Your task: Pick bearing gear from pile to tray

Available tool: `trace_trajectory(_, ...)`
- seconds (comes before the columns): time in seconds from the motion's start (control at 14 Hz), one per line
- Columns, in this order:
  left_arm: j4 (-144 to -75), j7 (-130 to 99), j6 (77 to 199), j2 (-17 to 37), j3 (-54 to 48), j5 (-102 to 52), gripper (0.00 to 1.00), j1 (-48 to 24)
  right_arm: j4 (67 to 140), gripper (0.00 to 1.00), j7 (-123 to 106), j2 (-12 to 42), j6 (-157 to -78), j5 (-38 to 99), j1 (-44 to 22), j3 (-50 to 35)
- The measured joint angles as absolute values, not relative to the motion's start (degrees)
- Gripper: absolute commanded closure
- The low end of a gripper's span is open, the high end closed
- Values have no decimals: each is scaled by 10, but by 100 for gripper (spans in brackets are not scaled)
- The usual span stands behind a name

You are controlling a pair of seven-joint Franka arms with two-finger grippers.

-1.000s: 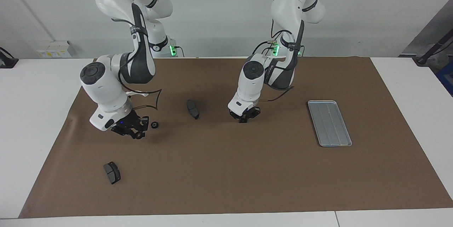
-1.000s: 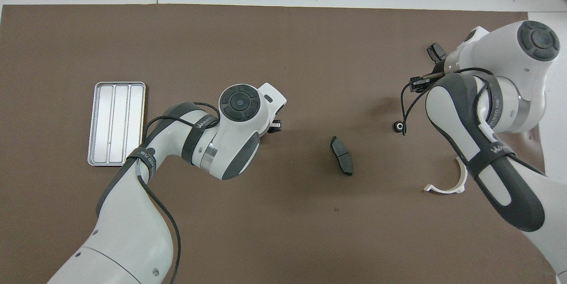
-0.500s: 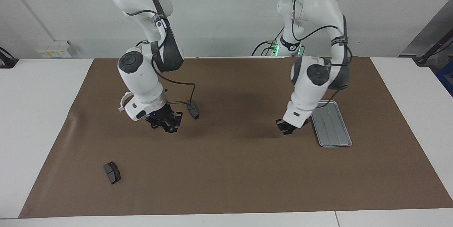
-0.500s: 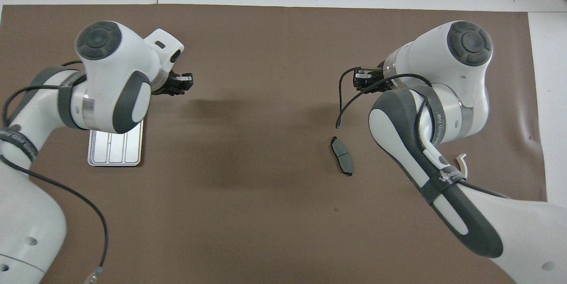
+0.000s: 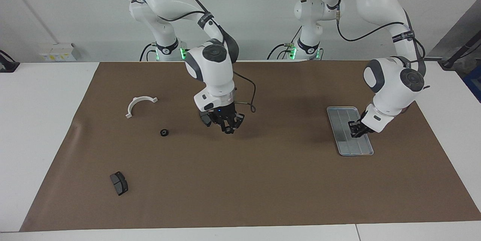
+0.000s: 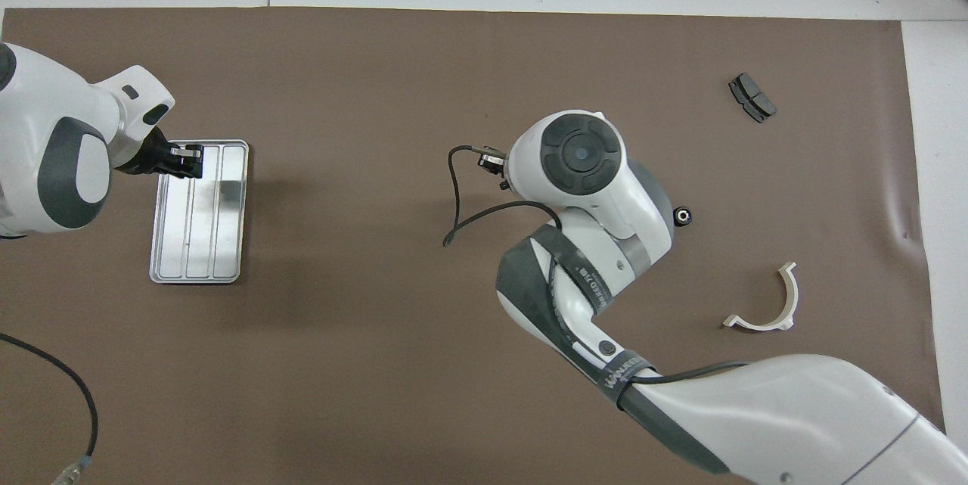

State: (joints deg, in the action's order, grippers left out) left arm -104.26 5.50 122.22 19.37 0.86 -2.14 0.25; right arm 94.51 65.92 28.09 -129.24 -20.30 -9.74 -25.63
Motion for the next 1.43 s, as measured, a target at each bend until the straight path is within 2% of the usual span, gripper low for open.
trace_trajectory(0.07,-1055,57,1232,190,8,-21,16,3,929,100,721,308,-1293,-249,-101,-278)
trace_trajectory(0.21,-1080,57,1256,182,3,-21,3,3,900,100,807,353,-1300,-306,-115,-296)
trace_trajectory(0.36,-1087,57,1264,179,-1,-21,0,2,884,100,852,382,-1326,-335,-127,-297)
trace_trajectory(0.43,-1087,57,1265,178,-2,-21,0,1,881,95,870,391,-1337,-352,-128,-297)
trace_trajectory(0.5,-1087,57,1267,177,-3,-21,0,0,880,83,886,397,-1348,-365,-128,-297)
trace_trajectory(0.57,-1085,55,1269,175,-4,-22,0,-3,879,63,895,402,-1359,-373,-128,-297)
trace_trajectory(0.64,-1082,46,1270,174,-5,-22,0,-9,879,20,898,404,-1365,-376,-128,-297)
trace_trajectory(0.71,-1079,27,1272,173,-6,-23,0,-20,879,0,898,405,-1366,-378,-128,-297)
trace_trajectory(0.93,-1068,-40,1276,173,-8,-23,2,-54,879,0,898,405,-1367,-382,-128,-297)
trace_trajectory(1.21,-1059,-122,1284,173,-9,-37,11,-111,874,0,884,400,-1342,-418,-117,-297)
trace_trajectory(1.43,-1033,-194,1285,186,-10,-38,13,-172,878,0,784,359,-1304,-402,-84,-296)
